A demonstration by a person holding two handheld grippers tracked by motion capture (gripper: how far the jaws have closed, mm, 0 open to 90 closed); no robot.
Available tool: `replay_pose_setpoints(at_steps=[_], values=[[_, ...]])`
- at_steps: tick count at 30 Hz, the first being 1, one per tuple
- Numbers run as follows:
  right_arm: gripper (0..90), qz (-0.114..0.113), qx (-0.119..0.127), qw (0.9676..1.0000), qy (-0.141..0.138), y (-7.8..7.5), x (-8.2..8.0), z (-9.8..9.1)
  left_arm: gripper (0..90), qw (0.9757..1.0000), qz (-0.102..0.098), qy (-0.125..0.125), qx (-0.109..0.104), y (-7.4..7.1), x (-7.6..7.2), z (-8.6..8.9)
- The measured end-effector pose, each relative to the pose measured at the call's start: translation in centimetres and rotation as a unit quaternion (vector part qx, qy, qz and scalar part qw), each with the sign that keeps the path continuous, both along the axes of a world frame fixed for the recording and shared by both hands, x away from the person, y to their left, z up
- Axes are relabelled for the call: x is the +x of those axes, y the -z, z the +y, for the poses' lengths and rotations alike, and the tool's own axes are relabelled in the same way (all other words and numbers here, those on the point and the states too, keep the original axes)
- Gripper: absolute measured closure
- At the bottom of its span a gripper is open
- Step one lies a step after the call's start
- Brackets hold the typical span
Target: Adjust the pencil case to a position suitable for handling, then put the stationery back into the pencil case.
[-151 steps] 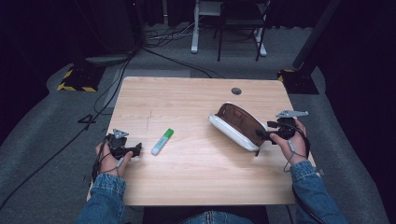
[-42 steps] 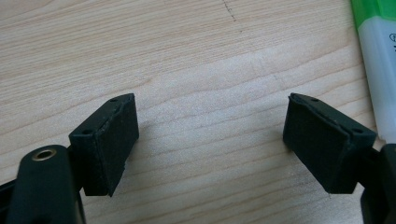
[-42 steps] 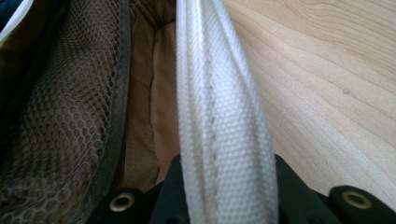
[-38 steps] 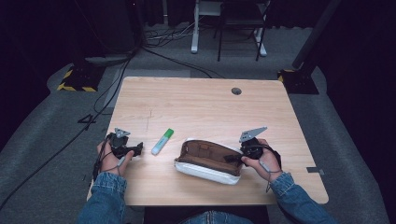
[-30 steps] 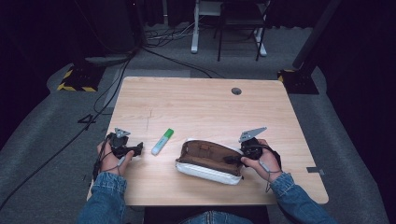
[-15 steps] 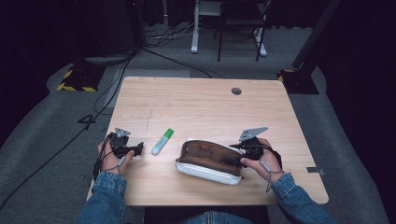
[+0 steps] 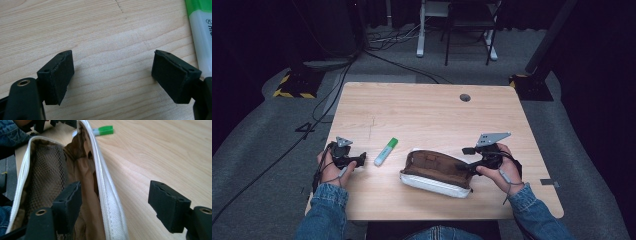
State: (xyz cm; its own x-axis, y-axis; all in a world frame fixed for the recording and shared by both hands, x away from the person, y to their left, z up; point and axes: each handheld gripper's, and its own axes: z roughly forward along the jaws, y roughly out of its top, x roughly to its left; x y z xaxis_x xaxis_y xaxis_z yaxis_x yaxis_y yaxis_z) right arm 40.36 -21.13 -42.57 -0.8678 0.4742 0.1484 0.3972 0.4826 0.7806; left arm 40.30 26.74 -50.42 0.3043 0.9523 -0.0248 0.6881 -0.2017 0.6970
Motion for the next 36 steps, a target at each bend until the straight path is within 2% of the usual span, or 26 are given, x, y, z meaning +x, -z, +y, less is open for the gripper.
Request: replay_pose_setpoints(at_steps=[7,18,21,23,25,29,33,36], values=[[27.4,-0.003,0.021,0.9997,0.011,-0.9,0.0,-1.0,18.6,1.0,-0.001,0.001,0.0,0.0,-0.1,-0.1],[24.1,-0.025,0.054,0.9973,0.043,-2.2,0.3,-3.4,22.8,1.0,0.005,0.004,0.005,-0.3,-0.2,-0.3],[24.0,-0.023,0.062,0.9951,0.074,-1.9,0.8,-4.7,23.2,1.0,0.001,0.001,-0.003,-0.7,-0.3,-0.3],[23.6,-0.02,0.061,0.9935,0.093,-1.5,1.2,-5.5,23.4,1.0,0.004,0.003,-0.001,-1.0,-0.4,-0.3],[23.3,-0.021,0.054,0.9917,0.115,-1.0,1.8,-6.3,23.5,1.0,0.001,0.009,0.0,-1.4,-0.4,-0.5],[22.3,-0.03,0.019,0.9869,0.157,0.7,2.9,-7.8,23.4,0.9998,0.003,0.018,0.003,-1.8,-0.5,-0.9],[22.2,-0.031,-0.02,0.9804,0.194,2.7,3.8,-9.3,23.5,0.9996,0.004,0.026,0.007,-2.1,-0.6,-1.1],[22.2,-0.028,-0.04,0.9759,0.212,3.9,4.4,-10.0,23.4,0.9995,0.006,0.031,-0.005,-2.1,-0.6,-1.2]])
